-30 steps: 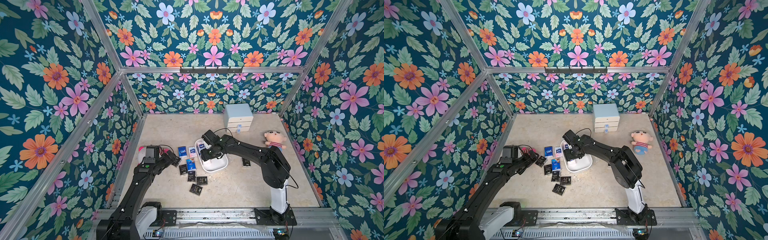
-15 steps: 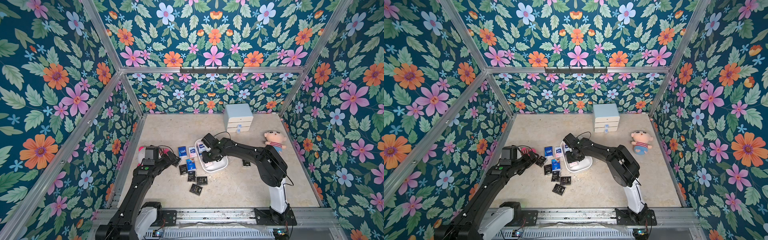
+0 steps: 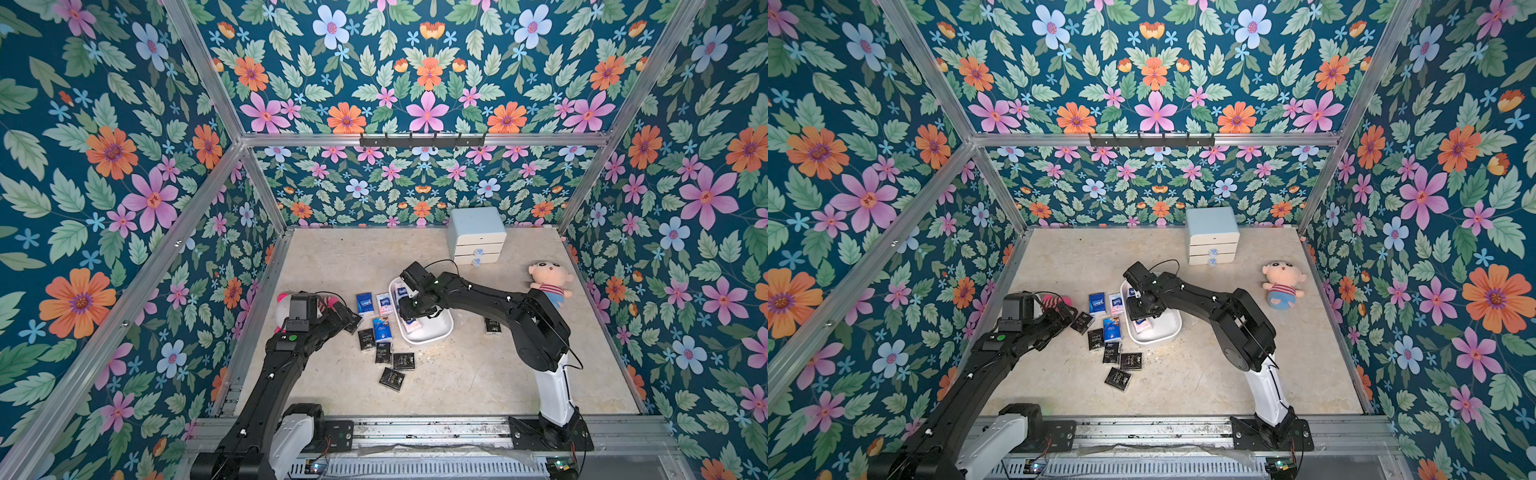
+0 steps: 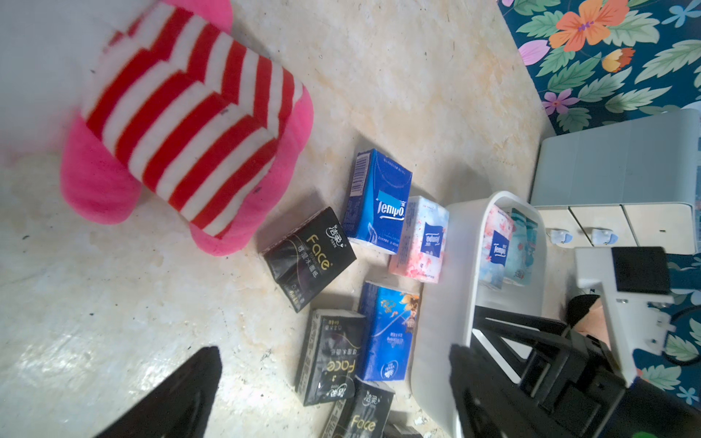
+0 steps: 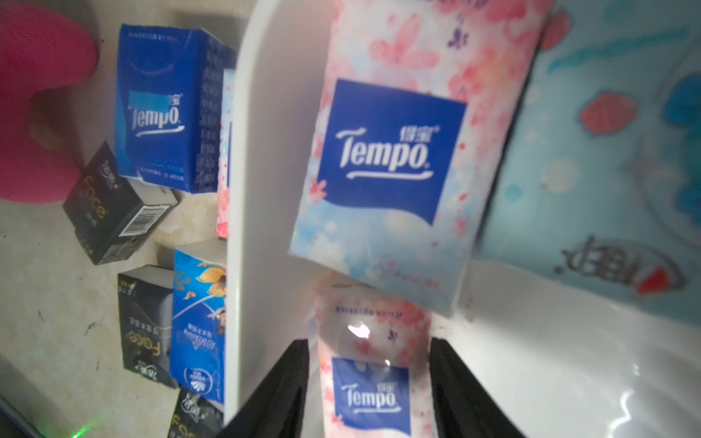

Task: Put the pocket tissues into the storage box
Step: Place the pocket tissues in the storage box, then pick up the pocket tissues from the center of the board.

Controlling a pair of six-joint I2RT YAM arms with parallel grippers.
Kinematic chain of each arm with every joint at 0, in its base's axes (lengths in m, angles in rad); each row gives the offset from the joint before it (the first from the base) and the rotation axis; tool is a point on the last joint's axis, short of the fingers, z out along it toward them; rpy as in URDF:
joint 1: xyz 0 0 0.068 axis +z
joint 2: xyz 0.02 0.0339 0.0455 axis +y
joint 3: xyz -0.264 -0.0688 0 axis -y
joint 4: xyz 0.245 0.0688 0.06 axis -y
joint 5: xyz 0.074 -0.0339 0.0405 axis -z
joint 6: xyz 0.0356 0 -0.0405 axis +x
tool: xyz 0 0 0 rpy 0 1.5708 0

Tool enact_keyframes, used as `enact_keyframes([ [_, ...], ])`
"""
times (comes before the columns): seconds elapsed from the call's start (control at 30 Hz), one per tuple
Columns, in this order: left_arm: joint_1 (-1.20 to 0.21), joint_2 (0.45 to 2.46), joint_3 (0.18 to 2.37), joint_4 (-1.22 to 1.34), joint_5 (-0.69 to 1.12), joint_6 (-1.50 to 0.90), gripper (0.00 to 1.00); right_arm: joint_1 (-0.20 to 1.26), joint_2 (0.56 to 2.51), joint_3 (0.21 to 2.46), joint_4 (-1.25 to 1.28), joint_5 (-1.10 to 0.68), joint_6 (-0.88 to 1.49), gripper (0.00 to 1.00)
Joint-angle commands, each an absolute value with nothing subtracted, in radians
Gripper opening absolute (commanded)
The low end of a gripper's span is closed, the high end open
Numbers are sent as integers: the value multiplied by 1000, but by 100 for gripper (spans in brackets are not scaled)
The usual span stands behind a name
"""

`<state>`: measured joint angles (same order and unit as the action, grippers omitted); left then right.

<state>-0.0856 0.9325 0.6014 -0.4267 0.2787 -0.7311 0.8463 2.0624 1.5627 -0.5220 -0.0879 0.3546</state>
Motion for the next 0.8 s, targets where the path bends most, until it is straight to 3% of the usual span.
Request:
enact_keyframes([
  [0.0,-86,931,616,-452,284,-726,99,845,2029,1562,-516,-49,388,58],
  [0.1,-90,936,630,-464,301,-710,99,846,1969,1532,-511,-15,431,64],
  [0.37,-145,1004,649,-482,318,-628,99,846,1782,1359,-426,83,630,67],
  [0.57,-342,1078,701,-473,135,-678,95,828,1726,1344,-519,138,608,69],
  [0.77,-444,1130,718,-465,71,-751,77,678,1668,1300,-524,-6,563,67],
])
